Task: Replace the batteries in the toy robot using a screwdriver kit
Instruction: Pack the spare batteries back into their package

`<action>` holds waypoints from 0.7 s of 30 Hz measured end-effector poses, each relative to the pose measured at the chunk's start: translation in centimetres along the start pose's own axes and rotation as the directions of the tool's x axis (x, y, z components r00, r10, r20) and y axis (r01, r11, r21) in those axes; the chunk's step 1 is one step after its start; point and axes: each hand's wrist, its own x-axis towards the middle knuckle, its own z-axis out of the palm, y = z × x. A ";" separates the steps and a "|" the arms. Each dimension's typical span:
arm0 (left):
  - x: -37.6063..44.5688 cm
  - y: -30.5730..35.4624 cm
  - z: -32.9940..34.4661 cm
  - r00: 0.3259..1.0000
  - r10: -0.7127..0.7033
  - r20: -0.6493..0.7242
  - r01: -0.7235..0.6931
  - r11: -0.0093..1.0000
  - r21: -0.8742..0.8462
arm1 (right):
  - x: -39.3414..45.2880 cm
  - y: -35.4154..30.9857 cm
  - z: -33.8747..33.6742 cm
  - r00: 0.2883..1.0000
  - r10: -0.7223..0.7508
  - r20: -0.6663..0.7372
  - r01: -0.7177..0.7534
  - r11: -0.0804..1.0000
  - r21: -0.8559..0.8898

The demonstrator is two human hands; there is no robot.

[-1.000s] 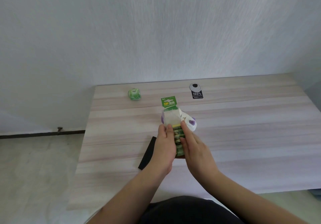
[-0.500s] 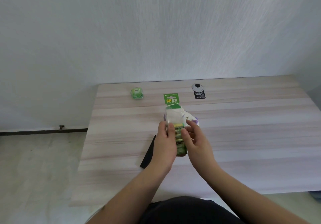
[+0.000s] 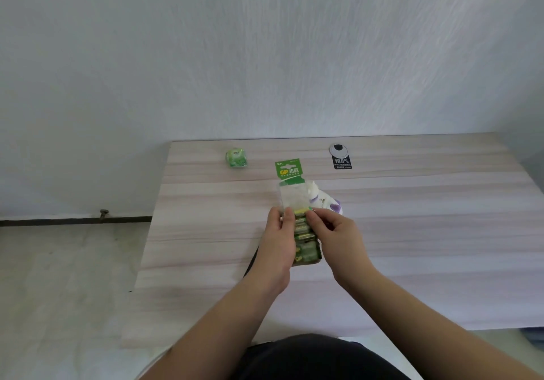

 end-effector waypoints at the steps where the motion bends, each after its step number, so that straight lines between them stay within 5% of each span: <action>1: 0.1 0.1 -0.3 1.000 -0.007 0.012 0.007 1.000 -0.011 | 0.0 -0.1 0.0 1.000 0.004 0.028 -0.005 1.000 0.024; 10: 0.3 1.3 -3.3 0.991 0.119 0.068 -0.128 0.980 0.150 | 0.4 -0.5 -0.1 0.983 0.075 0.166 -0.101 0.983 0.154; 21: 0.7 1.2 -5.1 0.975 0.207 -0.084 -0.183 0.956 0.229 | -1.2 -1.5 3.6 0.975 -0.184 -0.126 0.164 0.975 -0.153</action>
